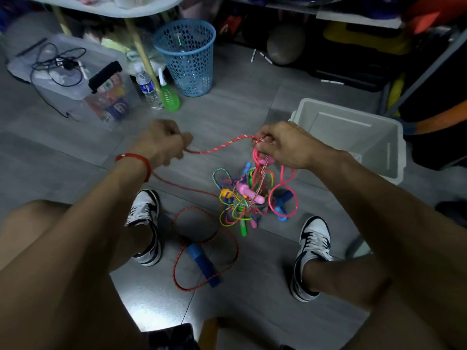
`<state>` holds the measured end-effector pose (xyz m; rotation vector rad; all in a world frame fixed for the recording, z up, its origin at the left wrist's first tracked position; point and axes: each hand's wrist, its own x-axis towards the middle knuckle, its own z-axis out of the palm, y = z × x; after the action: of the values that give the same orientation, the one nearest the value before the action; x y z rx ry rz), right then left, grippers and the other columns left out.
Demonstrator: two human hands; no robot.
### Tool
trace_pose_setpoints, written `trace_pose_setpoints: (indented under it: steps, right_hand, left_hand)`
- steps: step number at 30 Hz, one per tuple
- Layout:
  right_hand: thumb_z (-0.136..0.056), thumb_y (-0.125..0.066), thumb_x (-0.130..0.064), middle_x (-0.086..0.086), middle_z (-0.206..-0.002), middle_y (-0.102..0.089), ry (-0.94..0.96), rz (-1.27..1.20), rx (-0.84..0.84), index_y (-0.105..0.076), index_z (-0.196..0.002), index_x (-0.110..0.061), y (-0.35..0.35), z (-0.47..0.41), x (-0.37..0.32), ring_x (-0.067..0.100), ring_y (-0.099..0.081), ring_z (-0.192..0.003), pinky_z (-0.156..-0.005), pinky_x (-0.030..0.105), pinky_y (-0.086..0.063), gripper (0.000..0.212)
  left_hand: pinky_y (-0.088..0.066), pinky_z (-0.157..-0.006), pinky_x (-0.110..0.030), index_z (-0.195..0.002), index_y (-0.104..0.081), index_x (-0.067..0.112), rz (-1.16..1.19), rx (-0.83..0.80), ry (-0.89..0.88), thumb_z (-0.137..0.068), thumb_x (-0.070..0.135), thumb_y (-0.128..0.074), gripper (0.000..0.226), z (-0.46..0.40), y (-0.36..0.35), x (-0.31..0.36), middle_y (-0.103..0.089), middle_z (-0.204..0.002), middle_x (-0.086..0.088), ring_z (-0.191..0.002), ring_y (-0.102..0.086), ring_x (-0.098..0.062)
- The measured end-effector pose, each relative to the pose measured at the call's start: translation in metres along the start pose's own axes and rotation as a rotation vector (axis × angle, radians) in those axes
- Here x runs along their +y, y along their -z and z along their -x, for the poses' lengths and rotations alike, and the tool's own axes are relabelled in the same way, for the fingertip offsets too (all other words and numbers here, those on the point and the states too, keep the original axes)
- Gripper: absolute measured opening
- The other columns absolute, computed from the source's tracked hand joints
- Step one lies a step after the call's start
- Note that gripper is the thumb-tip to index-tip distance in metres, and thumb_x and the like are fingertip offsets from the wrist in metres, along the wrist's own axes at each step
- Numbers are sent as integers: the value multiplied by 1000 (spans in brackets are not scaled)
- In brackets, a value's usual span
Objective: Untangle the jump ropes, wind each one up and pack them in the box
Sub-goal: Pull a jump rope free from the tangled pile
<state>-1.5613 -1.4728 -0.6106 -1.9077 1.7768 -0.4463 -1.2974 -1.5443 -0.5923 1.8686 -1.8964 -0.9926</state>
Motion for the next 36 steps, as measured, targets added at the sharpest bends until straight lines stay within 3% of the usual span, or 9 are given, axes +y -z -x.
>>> trace_pose_setpoints:
  steps: [2, 6, 10, 13, 18, 27, 29, 33, 36]
  right_hand:
    - [-96, -65, -30, -13, -74, -70, 25, -10, -1, -69, -97, -21, 5, 3, -6, -7, -63, -70, -74, 24, -49, 10]
    - [-92, -68, -34, -10, -77, -69, 85, 40, -9, -70, -96, -20, -2, 5, -20, 7, -65, -77, -71, 22, -42, 14]
    - [-88, -73, -40, -9, -78, -69, 70, 26, 24, -66, -93, -23, -11, 8, -24, 13, -65, -80, -71, 26, -48, 19]
    - [-89, -75, -34, -5, -75, -73, 44, -75, -72, -65, -91, -20, -9, 11, -18, 8, -70, -72, -74, 31, -57, 17]
    - [-97, -61, -4, 26, -96, -73, -54, -480, -137, -64, -107, 6, 4, 11, -12, 34, -70, -85, -83, 41, -59, 14]
    - [-96, -59, -1, -13, -51, -65, -343, 3, -29, -65, -92, -8, 21, 3, 42, 7, -64, -47, -54, 22, -53, 10]
    - [-96, -62, -10, -8, -65, -70, -354, 67, -24, -67, -92, -15, 24, 1, 40, 12, -64, -56, -54, 18, -48, 9]
    - [-90, -68, -25, 3, -110, -69, -256, 361, -84, -66, -90, -27, 24, -2, 19, 28, -62, -104, -89, 30, -48, 3]
    - [-88, -72, -36, 2, -123, -67, -119, 155, -124, -63, -126, -25, 9, -1, -3, 24, -62, -113, -95, 29, -47, 40]
  left_hand:
    - [-41, -49, -22, -81, -60, 15, -22, -157, 8, -90, 14, -59, 10, 6, -14, 2, -71, -82, -16, -58, -54, -26]
    - [-46, -74, -32, -105, -61, 22, 395, -482, -38, -97, 19, -51, 12, 28, -44, 25, -73, -101, -12, -88, -67, -27]
    - [-43, -61, -26, -85, -63, 13, -212, -292, -459, -98, 46, -54, 36, 23, -55, 25, -60, -67, -1, -57, -56, -9]
    - [-39, -61, -22, -78, -64, 16, -239, -258, -625, -103, 31, -51, 32, 21, -47, 23, -51, -59, 7, -54, -47, -2]
    - [-31, -47, -23, -92, -70, 13, 111, -299, -521, -104, 25, -49, 27, 22, -48, 27, -41, -53, 3, -45, -34, -6]
    - [-12, -42, -14, -107, -69, 3, 519, -175, -234, -106, 24, -44, 33, 16, -9, 31, -28, -40, 10, -35, -15, -6]
    - [-13, -42, -14, -107, -70, 3, 467, -176, -269, -106, 23, -45, 32, 17, -6, 28, -29, -40, 9, -34, -16, -6]
    - [-18, -38, -17, -101, -72, 7, 334, -174, -353, -105, 19, -48, 27, 20, -21, 32, -33, -39, 11, -34, -22, -4]
    - [-21, -42, -19, -100, -73, 9, 249, -256, -431, -102, 23, -51, 26, 21, -32, 34, -33, -41, 12, -38, -26, -6]
